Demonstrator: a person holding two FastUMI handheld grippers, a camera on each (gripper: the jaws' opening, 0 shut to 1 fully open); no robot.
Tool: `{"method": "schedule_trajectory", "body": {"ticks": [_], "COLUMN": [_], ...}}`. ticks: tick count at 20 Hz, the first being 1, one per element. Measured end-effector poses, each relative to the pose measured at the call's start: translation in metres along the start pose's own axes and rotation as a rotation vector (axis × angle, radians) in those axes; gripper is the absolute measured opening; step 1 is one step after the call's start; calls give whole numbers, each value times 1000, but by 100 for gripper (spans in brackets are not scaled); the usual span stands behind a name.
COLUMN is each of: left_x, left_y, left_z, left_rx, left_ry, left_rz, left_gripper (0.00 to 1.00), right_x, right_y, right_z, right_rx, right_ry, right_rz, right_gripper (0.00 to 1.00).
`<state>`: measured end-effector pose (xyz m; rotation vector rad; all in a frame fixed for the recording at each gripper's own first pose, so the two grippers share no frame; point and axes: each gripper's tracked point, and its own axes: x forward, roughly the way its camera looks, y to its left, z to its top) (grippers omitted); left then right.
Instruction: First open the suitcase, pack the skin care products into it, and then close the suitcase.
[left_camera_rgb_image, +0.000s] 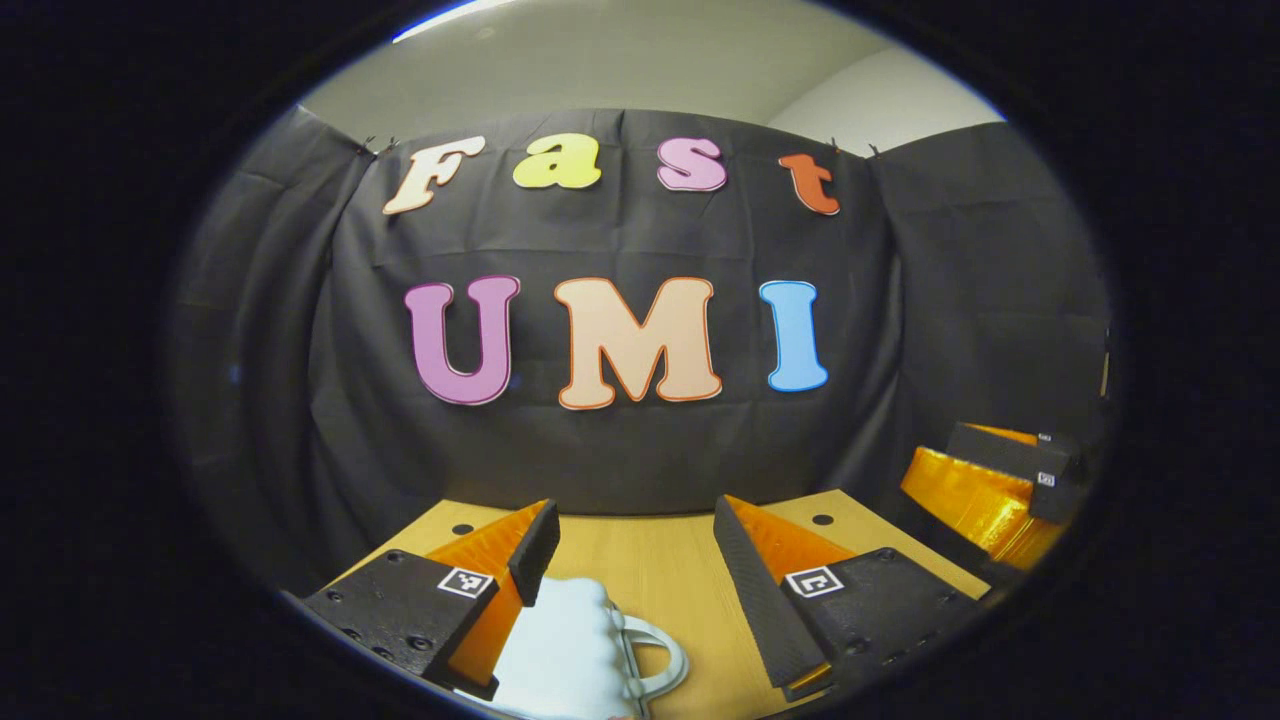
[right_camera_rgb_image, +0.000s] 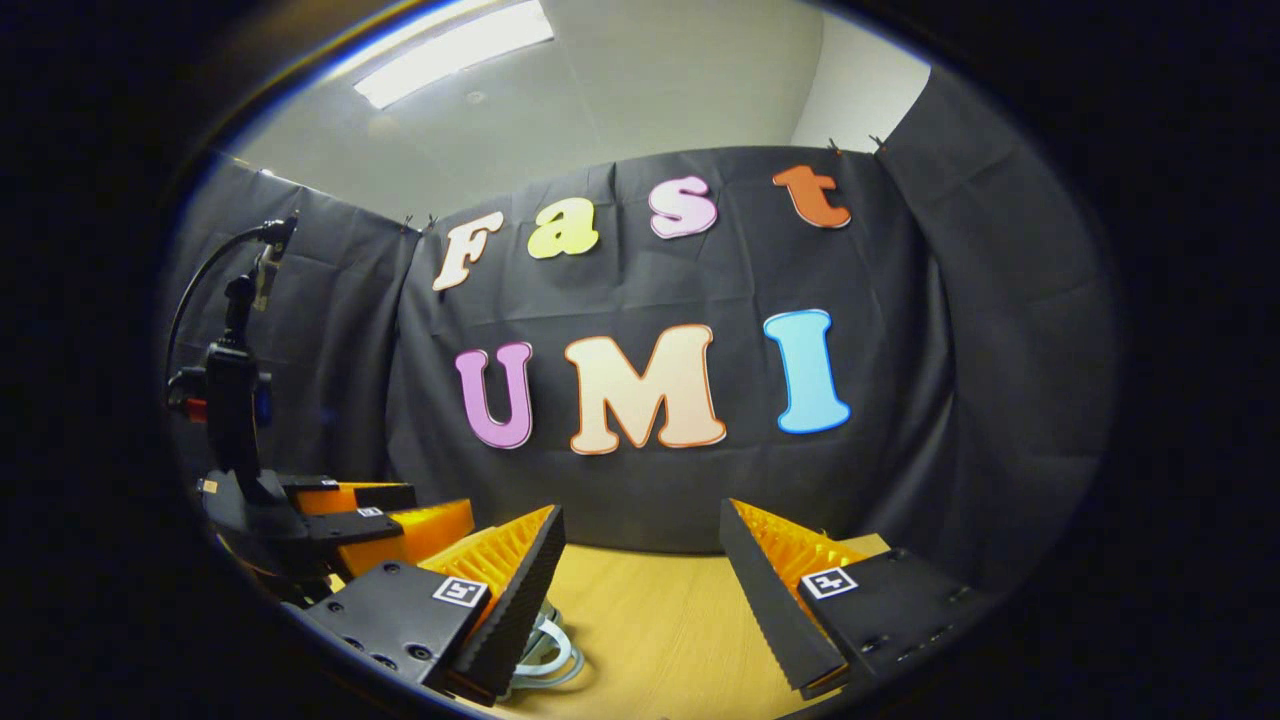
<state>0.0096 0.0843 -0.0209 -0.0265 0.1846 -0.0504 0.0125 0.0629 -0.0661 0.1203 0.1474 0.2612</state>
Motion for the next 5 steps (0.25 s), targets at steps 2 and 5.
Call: {"method": "schedule_trajectory", "body": {"ticks": [2, 5], "left_x": [-2, -2], "left_y": [-3, -5], "left_z": [7, 10], "left_rx": [7, 7], "left_ry": [-12, -16], "left_rz": [-27, -56], "left_gripper": [90, 90], "right_x": [-2, -4], "right_y": [4, 7], "right_z": [8, 27], "right_rx": [-15, -42], "right_ry": [-9, -44], "right_rz": [-19, -45], "right_gripper": [94, 98]}}
